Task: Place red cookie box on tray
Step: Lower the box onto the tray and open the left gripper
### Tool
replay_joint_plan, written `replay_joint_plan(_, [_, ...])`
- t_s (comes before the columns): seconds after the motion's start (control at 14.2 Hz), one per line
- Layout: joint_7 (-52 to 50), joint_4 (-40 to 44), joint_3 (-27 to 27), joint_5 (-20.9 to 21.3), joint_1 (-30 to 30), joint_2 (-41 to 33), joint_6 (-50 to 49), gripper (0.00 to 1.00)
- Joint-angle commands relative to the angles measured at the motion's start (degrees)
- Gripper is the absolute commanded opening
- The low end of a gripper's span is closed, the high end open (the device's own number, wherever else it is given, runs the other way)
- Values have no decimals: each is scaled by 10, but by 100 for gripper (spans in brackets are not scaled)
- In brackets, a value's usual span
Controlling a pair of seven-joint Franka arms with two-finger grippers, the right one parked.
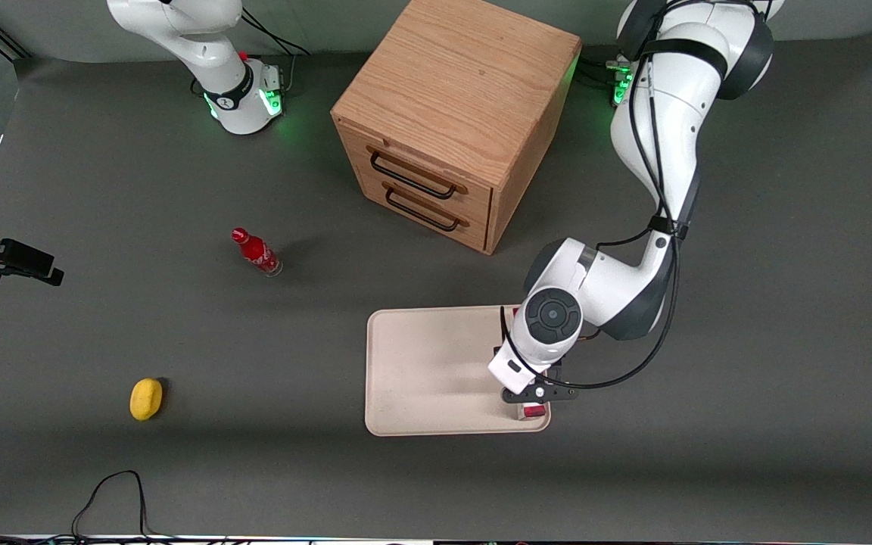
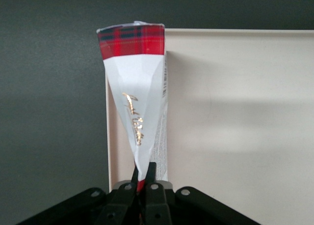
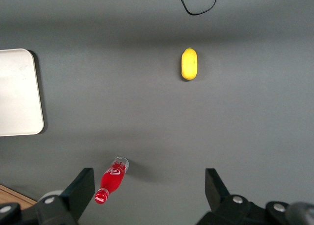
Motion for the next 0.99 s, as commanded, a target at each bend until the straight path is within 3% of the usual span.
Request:
replay_joint_plan(0.0, [4,-2,2,11,-1,-4,7,9])
replay_joint_plan(0.07, [6,-2,2,21,-1,-5,7,46])
replay_joint_plan(0.14, [2,-2,2,42,-3,-5,7,99])
replay_joint_plan(0.49, [-13,-2,0,49,-2,-18,-12,100])
replay_joint_plan(0.71, [-14,11,-3,39,-1,-60,-101,100])
replay_joint_plan(0.92, [-11,15,-3,20,-5,-148,-196,100])
